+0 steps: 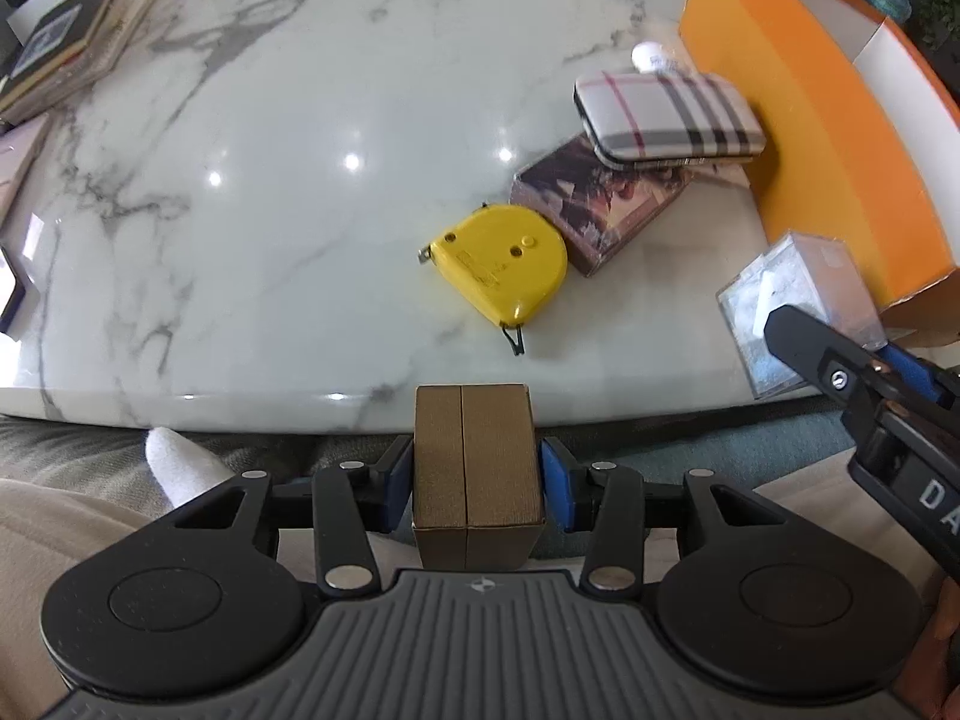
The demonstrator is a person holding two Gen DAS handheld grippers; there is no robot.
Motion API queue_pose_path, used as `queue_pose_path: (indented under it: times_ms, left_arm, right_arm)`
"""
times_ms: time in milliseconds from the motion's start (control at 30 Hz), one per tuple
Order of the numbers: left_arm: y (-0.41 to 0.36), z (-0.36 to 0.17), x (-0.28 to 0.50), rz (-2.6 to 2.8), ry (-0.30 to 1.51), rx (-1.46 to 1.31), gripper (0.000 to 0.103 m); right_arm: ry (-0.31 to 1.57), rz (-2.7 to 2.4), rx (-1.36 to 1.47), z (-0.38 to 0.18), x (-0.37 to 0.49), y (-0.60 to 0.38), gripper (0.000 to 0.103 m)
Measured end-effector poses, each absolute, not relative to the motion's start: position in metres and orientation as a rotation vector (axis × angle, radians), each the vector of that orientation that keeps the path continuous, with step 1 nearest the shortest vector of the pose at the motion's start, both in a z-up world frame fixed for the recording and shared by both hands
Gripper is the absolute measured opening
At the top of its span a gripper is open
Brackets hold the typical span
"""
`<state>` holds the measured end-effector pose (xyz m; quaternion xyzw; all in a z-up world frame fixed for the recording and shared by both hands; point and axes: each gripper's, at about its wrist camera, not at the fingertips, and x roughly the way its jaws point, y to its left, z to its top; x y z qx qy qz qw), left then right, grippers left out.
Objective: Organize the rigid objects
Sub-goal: 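Grasp the brown box with the left tool while the right tool grasps the clear cube box, then carry the brown box and clear cube box over the orange box and lower them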
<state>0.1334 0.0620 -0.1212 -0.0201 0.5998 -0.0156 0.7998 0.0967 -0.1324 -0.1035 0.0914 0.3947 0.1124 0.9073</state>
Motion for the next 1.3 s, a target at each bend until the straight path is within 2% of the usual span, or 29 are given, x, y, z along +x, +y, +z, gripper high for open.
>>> queue_pose_path:
  times_ms: [367,700,933,1300]
  left_arm:
    - [0.074,-0.060,0.099,-0.107,0.973,-0.217,0.050]
    - [0.036,0.019,0.124,-0.308,0.770,-0.312,0.050]
    - [-0.019,0.022,0.195,-0.452,0.806,-0.313,0.050]
    - [-0.103,-0.026,0.300,-0.537,0.924,-0.237,0.050]
  right_arm:
    - [0.785,0.253,0.221,-0.088,0.086,-0.137,0.048]
    - [0.658,0.262,0.298,-0.030,0.084,-0.175,0.048]
    - [0.659,0.187,0.246,-0.012,0.121,-0.229,0.048]
    - [0.751,0.126,0.047,-0.029,0.201,-0.280,0.048]
